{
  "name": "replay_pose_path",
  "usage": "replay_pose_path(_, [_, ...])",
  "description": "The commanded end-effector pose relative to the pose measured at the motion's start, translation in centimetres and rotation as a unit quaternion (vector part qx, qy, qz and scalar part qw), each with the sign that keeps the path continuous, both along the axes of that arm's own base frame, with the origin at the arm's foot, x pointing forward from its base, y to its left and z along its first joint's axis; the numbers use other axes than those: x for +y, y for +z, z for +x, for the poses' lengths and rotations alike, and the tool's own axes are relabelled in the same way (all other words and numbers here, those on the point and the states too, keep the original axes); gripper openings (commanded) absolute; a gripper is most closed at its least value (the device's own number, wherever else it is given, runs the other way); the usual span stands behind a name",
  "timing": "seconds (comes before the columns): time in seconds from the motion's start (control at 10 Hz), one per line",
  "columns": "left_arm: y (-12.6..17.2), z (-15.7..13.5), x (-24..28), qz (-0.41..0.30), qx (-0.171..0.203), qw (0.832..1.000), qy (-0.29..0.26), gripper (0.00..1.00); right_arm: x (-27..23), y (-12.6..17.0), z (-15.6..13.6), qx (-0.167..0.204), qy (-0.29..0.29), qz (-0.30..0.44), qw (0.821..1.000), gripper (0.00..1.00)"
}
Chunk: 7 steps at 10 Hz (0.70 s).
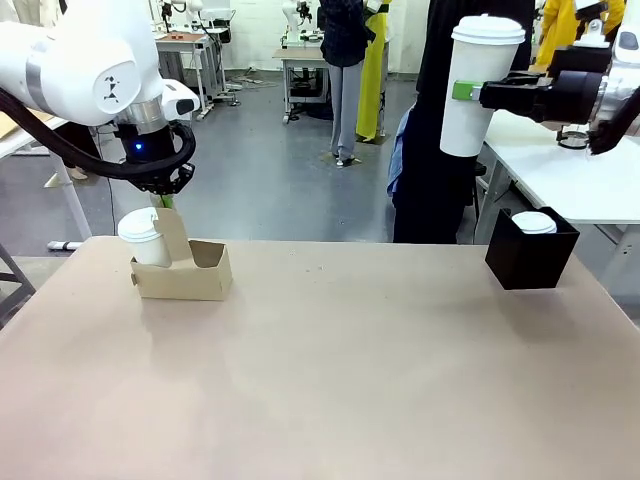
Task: Pour a drink into a cup and package it in a carrier.
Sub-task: Position the Cup Carrier in the center of the table.
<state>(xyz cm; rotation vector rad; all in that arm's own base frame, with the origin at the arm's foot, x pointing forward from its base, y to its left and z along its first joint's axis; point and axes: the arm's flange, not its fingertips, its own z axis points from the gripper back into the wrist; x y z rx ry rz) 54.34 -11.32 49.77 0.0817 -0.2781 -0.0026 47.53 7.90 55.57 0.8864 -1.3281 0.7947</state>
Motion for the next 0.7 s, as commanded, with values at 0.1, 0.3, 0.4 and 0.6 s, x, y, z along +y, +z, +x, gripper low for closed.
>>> replay_pose_path(0.1, [0.2, -0.1, 0.1, 0.004, -0.005, 1.000, 0.000, 0.00, 0.0, 0.4, -0.2, -0.006, -0.002, 0.000, 1.000, 0.81])
replay_pose_path(0.3, [0.9, -0.4, 0.1, -0.023, -0.020, 1.000, 0.006, 0.02, 0.0, 0.4, -0.2, -0.006, -0.002, 0.000, 1.000, 0.81])
replay_pose_path(0.4, [2.2, -0.9, 0.0, -0.033, -0.036, 0.998, 0.033, 0.02, 0.0, 0.4, -0.2, -0.006, -0.002, 0.000, 1.000, 0.81])
replay_pose_path(0.6, [5.0, -2.4, -1.6, -0.043, -0.059, 0.997, 0.037, 0.02, 0.0, 0.4, -0.2, -0.006, -0.002, 0.000, 1.000, 0.81])
